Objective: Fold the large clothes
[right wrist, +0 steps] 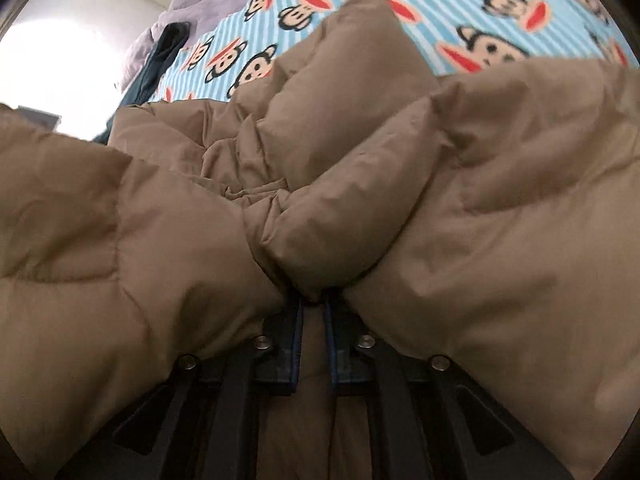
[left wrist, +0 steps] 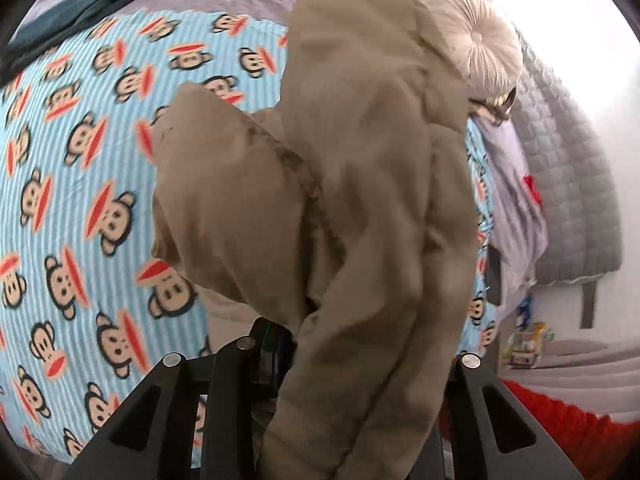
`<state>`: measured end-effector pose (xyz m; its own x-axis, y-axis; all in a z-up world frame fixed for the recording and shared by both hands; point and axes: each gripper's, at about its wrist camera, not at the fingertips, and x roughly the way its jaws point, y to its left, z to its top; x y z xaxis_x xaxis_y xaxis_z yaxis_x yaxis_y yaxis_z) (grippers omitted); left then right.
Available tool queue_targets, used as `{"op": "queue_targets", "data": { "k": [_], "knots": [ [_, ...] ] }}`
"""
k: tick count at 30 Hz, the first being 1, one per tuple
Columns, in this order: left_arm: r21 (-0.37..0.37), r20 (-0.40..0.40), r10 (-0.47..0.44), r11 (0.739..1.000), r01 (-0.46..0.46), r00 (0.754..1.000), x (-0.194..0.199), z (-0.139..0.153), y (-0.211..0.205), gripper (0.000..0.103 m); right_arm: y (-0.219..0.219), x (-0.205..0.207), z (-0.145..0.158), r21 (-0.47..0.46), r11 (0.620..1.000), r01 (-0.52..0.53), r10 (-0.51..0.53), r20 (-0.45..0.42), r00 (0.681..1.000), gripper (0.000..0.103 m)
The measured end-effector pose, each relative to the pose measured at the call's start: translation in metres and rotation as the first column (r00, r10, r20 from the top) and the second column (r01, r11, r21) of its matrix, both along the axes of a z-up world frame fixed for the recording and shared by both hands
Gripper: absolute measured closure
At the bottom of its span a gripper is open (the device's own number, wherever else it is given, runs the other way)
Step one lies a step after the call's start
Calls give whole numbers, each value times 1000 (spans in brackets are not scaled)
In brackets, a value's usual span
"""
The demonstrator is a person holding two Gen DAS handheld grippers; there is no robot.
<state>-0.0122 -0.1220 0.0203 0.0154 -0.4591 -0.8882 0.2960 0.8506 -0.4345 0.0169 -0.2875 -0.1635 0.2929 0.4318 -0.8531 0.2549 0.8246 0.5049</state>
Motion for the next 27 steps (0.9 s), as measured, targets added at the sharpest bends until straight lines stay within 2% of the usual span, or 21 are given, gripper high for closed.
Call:
{"op": "queue_targets", "data": {
  "k": [3,6,7,9,10,15,16,17,18,20,24,27],
  "knots": [
    [58,13,-15,998,14,1000,-1,1,-33,72,-14,0,-6,103,994,25,-22,-27,999,97],
    [81,9,-25,996,25,1000,-5,-3,-45,71,-36,-7,5,161,986,48,-41,-45,998,96],
    [96,7,-36,995,35,999,-6,-6,-52,71,-47,-13,12,169,984,49,-43,-39,998,92],
    [98,-5,-54,994,55,999,-10,-17,-63,58,-70,-28,28,152,987,46,-45,-12,999,92],
    [89,-12,-52,995,53,999,-10,-20,-67,48,-83,-39,36,131,990,55,-55,-4,998,92],
    [42,-78,-104,993,107,992,-11,-42,-110,43,-143,-102,51,107,980,170,-170,-12,985,92],
    [13,-97,-123,992,125,988,-12,-46,-117,31,-153,-116,52,98,977,192,-192,-14,981,91],
    [-25,-120,-148,989,146,982,-12,-52,-126,25,-162,-130,53,90,972,216,-215,-15,976,89],
    [-41,-133,-168,986,164,977,-12,-56,-134,25,-167,-138,54,85,970,229,-229,-17,973,85],
    [-65,-141,-216,976,208,966,-12,-65,-148,25,-178,-156,55,75,963,260,-260,-20,966,64],
    [-98,-136,-292,955,281,947,-9,-85,-173,25,-189,-189,61,78,956,282,-282,-17,959,51],
    [-144,-187,-317,945,293,930,0,-104,-192,25,-193,-214,67,93,957,274,-274,-5,962,34]
  ]
}}
